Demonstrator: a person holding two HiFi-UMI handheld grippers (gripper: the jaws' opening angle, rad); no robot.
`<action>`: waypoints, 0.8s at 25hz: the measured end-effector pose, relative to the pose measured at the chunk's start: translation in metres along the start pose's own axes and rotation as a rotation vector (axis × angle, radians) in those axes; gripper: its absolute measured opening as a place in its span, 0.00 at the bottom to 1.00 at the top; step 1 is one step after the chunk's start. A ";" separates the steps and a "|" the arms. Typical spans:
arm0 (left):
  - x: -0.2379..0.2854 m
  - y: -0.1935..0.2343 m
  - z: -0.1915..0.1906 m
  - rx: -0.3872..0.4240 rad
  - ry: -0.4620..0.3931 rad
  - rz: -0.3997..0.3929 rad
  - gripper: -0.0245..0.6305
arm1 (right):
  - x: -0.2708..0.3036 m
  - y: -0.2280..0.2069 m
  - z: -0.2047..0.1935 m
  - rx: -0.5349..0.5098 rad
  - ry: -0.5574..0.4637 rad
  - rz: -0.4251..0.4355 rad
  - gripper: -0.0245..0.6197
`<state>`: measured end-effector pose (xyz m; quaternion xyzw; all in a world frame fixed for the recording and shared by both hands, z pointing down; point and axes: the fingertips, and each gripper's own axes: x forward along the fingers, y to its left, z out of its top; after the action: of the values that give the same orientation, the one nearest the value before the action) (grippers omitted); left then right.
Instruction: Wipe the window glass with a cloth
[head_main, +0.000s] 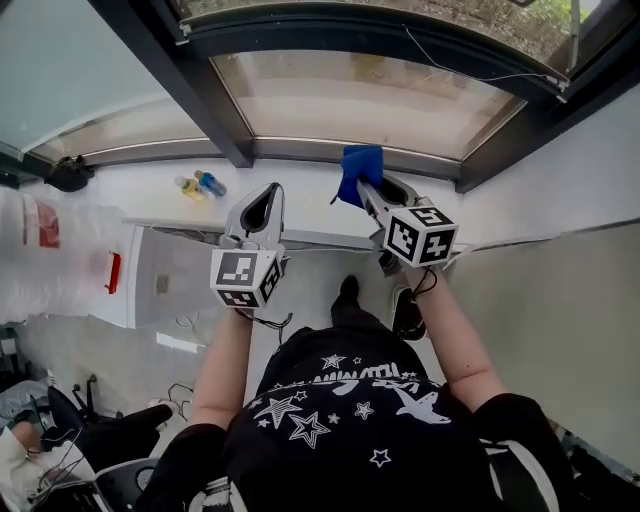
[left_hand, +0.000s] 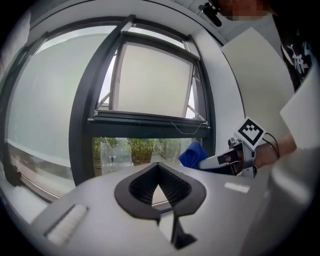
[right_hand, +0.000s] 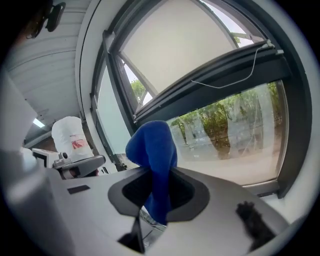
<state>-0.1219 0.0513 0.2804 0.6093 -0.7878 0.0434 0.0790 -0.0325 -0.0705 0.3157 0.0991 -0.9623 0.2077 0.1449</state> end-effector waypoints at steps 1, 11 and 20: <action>0.009 0.002 0.000 -0.003 0.009 0.000 0.05 | 0.006 -0.006 0.003 0.008 0.000 0.003 0.15; 0.054 0.063 -0.007 -0.050 0.039 0.061 0.05 | 0.078 -0.014 0.020 -0.016 0.045 0.063 0.15; 0.091 0.175 -0.007 -0.031 0.019 0.052 0.05 | 0.173 0.032 0.034 -0.036 0.056 0.071 0.15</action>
<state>-0.3128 0.0098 0.3084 0.5868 -0.8032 0.0388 0.0949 -0.2111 -0.0793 0.3293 0.0563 -0.9644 0.1978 0.1662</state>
